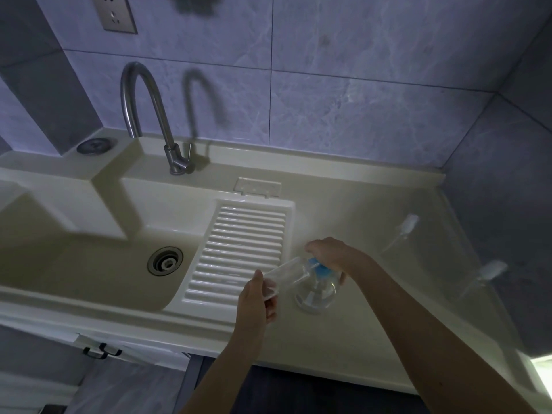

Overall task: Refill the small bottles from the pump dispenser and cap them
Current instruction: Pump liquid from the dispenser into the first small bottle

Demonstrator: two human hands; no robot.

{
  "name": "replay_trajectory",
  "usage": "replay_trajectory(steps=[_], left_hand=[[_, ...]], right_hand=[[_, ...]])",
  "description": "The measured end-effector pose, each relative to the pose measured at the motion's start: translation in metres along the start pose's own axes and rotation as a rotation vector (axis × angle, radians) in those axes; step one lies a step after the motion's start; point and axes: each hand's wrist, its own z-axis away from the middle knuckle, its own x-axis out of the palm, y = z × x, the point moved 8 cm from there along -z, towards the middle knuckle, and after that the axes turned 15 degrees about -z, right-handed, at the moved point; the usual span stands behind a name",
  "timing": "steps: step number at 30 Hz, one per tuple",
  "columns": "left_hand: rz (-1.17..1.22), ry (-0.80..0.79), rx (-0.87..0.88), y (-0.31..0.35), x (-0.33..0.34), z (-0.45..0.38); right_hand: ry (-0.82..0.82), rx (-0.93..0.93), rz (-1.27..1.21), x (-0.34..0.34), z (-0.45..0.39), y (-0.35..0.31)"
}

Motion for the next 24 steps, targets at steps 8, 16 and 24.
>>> replay_trajectory(steps=[8,16,24], left_hand=[[-0.039,-0.012,-0.046,-0.015,0.001,-0.008],[-0.025,-0.011,-0.006,-0.005,0.000,-0.002],[-0.036,-0.005,-0.005,-0.005,0.000,-0.003]], right_hand=[[0.082,-0.115,0.436,0.000,0.003,-0.008],[-0.113,0.236,-0.210,0.006,0.004,0.016],[-0.020,0.013,0.086,0.000,0.010,-0.004]])
